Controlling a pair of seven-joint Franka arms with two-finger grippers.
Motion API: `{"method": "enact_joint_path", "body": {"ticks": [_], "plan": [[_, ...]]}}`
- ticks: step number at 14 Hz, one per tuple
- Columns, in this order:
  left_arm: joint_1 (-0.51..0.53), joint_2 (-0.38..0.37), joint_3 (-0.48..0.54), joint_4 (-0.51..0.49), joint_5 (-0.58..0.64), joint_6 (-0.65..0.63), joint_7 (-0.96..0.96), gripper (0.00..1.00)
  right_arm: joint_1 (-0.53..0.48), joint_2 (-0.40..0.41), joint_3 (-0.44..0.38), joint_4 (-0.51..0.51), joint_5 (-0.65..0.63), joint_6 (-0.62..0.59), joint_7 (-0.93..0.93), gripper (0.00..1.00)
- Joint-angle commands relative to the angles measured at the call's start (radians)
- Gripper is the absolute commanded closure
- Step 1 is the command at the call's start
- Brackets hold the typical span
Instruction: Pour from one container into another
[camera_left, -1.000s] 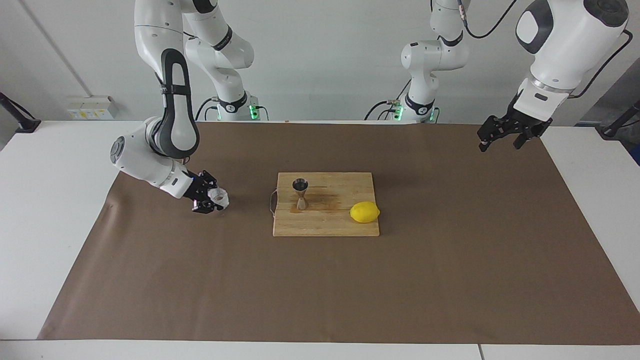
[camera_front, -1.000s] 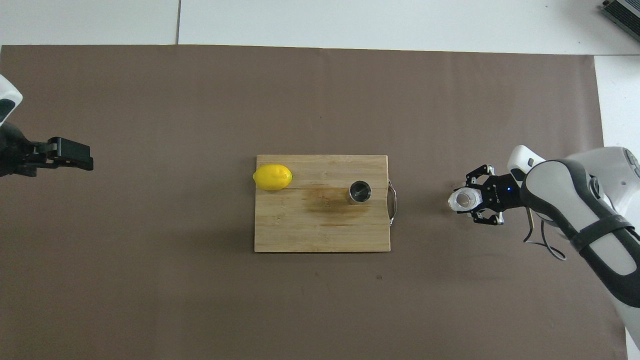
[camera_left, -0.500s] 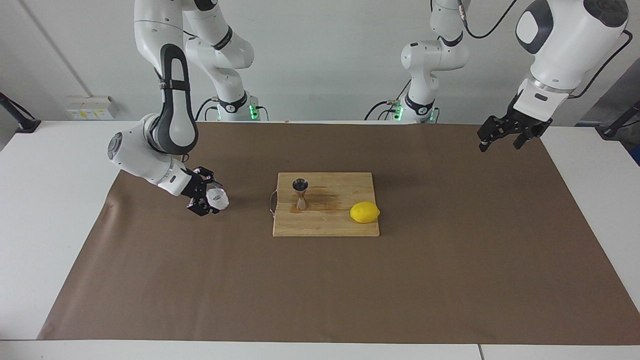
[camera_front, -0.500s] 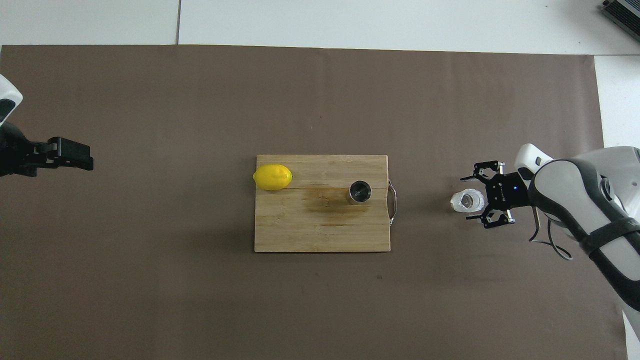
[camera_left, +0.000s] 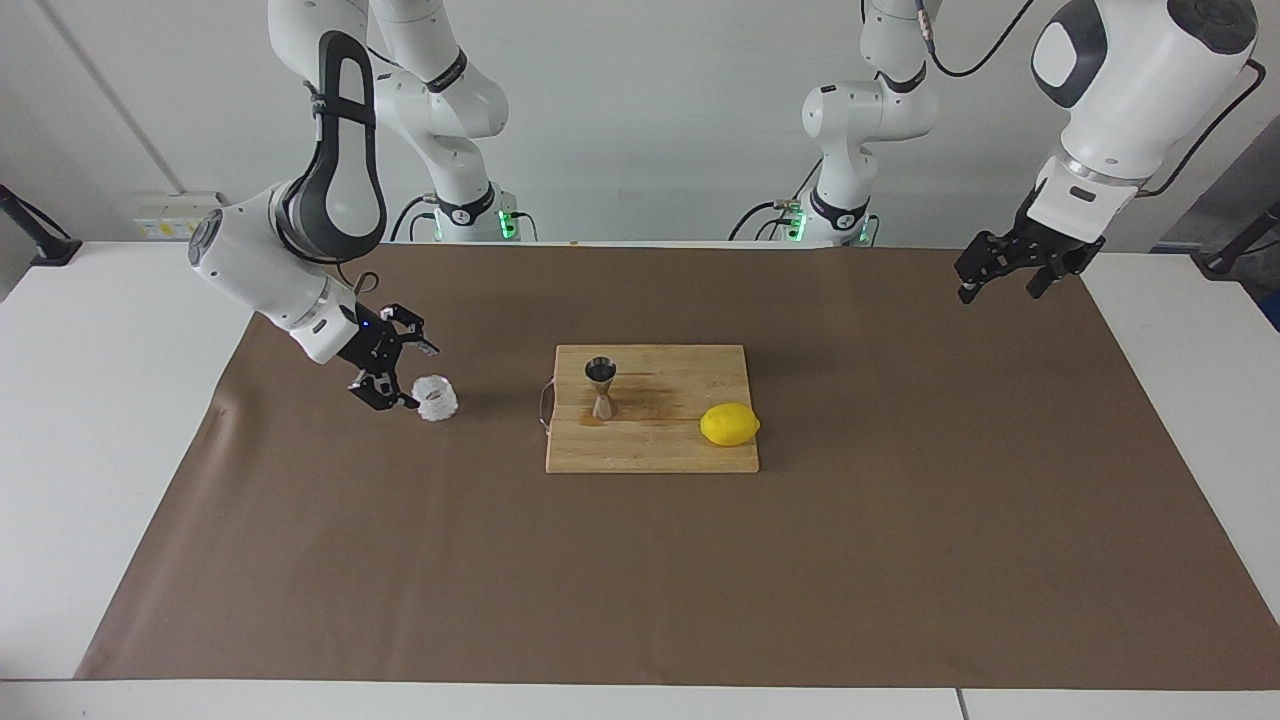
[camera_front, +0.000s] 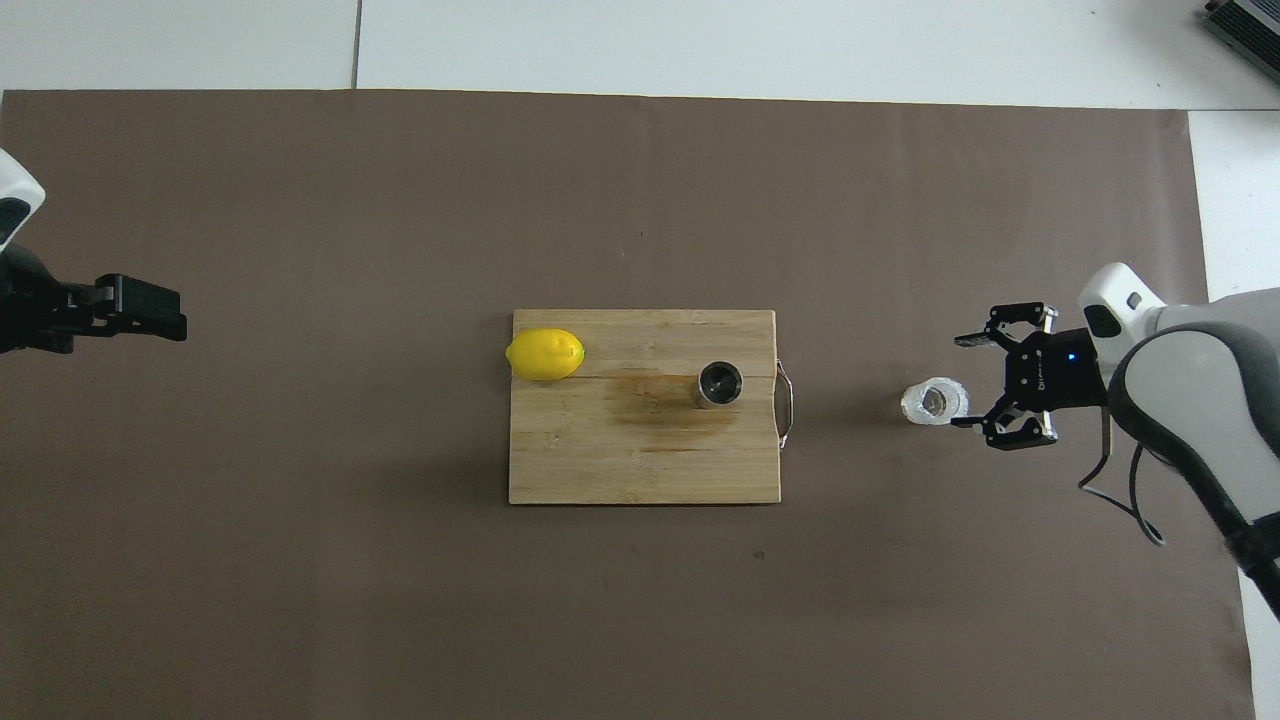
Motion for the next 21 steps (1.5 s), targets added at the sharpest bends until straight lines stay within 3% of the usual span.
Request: {"method": "enact_joint_path", "body": {"ticks": [1, 4, 7, 11, 14, 17, 21], "plan": [[0.007, -0.011, -0.002, -0.001, -0.005, -0.018, -0.001, 0.0, 0.038, -0.051, 0.007, 0.043, -0.109, -0.023, 0.251, 0.0], [0.007, -0.011, -0.002, -0.001, -0.007, -0.018, -0.001, 0.0, 0.072, -0.121, 0.018, 0.089, -0.306, -0.064, 0.622, 0.0], [0.008, -0.011, -0.002, -0.001, -0.007, -0.018, -0.001, 0.0, 0.084, -0.123, 0.018, 0.21, -0.423, -0.164, 0.981, 0.0], [0.007, -0.011, -0.002, -0.001, -0.007, -0.018, -0.001, 0.0, 0.075, -0.112, 0.018, 0.334, -0.483, -0.224, 1.385, 0.0], [0.007, -0.011, -0.002, -0.001, -0.007, -0.017, -0.001, 0.0, 0.082, -0.07, 0.018, 0.46, -0.538, -0.346, 1.661, 0.0], [0.007, -0.011, -0.002, -0.001, -0.007, -0.018, -0.001, 0.0, 0.082, -0.042, 0.018, 0.549, -0.541, -0.425, 1.794, 0.0], [0.008, -0.011, -0.002, -0.001, -0.007, -0.018, -0.001, 0.0, 0.079, -0.053, 0.012, 0.555, -0.552, -0.494, 1.803, 0.0]]}}
